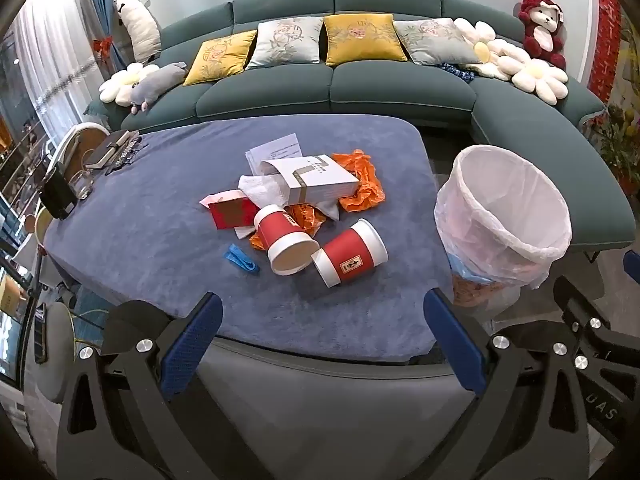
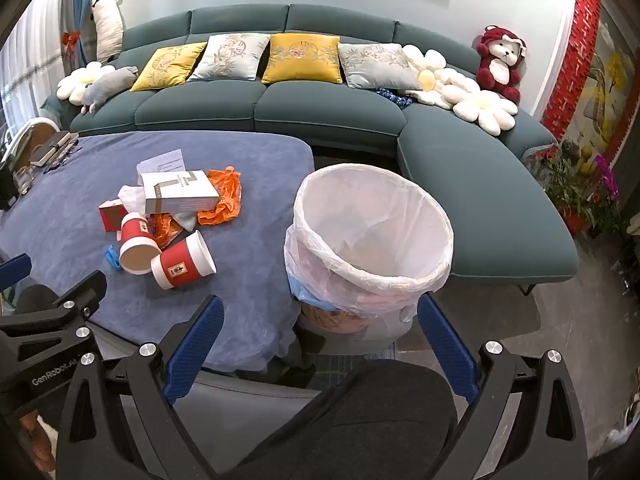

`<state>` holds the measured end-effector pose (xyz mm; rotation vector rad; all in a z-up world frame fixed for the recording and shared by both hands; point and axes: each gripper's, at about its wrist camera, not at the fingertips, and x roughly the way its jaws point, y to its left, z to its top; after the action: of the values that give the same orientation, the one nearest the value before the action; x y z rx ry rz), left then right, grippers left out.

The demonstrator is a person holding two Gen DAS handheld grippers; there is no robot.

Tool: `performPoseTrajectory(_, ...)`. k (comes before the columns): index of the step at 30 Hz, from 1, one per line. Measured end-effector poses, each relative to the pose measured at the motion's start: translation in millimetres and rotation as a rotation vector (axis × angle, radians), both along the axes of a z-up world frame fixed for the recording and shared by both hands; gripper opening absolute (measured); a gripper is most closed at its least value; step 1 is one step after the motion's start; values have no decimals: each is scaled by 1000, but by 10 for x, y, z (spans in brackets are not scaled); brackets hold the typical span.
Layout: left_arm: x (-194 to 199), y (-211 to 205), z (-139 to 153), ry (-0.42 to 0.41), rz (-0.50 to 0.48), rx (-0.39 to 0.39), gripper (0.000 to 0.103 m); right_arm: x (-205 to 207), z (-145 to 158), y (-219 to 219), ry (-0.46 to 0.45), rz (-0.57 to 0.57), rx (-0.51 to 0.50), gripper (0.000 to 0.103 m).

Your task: Collect trash

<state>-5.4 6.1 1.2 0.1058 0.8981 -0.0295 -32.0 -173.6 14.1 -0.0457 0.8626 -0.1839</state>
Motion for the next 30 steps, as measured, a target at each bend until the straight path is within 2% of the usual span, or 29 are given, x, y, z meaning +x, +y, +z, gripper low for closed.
performPoseTrajectory(30, 8, -52, -21, 17, -27, 2, 96, -5, -21, -27, -3, -3, 0, 93)
